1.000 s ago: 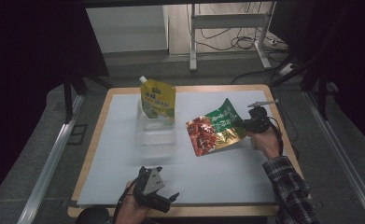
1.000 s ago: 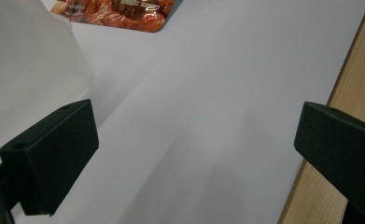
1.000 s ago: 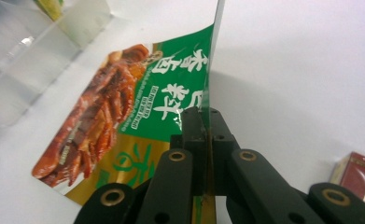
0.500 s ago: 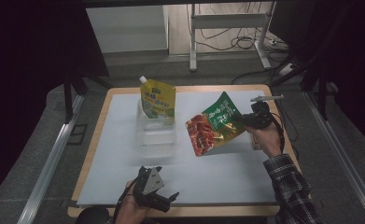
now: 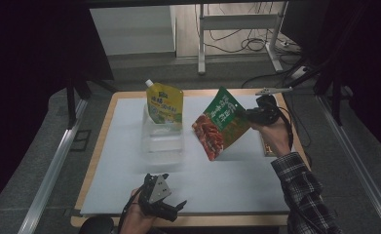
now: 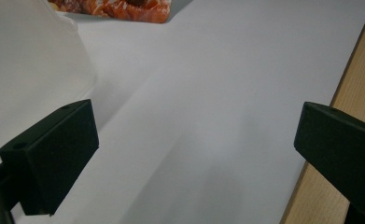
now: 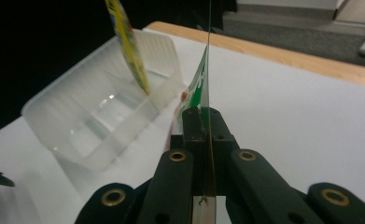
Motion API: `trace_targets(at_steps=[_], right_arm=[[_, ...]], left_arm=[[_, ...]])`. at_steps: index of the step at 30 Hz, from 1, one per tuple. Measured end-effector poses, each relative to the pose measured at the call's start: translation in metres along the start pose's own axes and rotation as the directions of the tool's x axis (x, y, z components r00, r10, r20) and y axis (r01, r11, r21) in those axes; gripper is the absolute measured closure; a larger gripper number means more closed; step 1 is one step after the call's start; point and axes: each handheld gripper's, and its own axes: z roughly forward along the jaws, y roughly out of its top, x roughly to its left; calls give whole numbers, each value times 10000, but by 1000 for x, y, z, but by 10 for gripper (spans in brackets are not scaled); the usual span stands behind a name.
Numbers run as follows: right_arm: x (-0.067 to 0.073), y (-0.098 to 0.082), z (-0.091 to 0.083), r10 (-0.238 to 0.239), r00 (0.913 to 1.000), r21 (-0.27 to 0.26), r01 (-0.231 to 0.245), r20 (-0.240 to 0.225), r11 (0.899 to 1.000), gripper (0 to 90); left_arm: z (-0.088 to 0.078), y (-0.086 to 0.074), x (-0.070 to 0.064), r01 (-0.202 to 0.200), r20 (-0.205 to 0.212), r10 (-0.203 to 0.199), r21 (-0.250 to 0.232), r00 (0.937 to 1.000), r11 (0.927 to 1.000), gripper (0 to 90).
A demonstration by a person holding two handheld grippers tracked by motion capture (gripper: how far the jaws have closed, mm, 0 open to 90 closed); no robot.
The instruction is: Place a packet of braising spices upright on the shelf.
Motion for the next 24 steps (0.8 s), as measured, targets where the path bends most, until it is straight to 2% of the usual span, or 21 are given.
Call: trace_targets(at_steps=[8,13,17,21,24], right_arm=[[20,20,0,-682,9974,-47,681,-226,9977,889],[30,29,-1,-1207,9913,-217,1197,-522,9926,889],[35,35,-3,-1403,9880,-270,1388,-652,9899,890],[39,39,-6,-1623,9850,-230,1612,-588,9867,890],[42,43,-10,-1639,9846,-238,1627,-612,9864,890]], left_arm=[[-1,0,0,-9,-53,9,-70,10000,10000,0],[-1,0,0,5,-82,-6,-103,10000,9999,0],[-1,0,1,2,-103,-3,-141,9999,9999,0],[-2,0,1,11,-135,-13,-181,9999,9998,0],[-2,0,1,19,-150,-21,-188,9999,9998,0]])
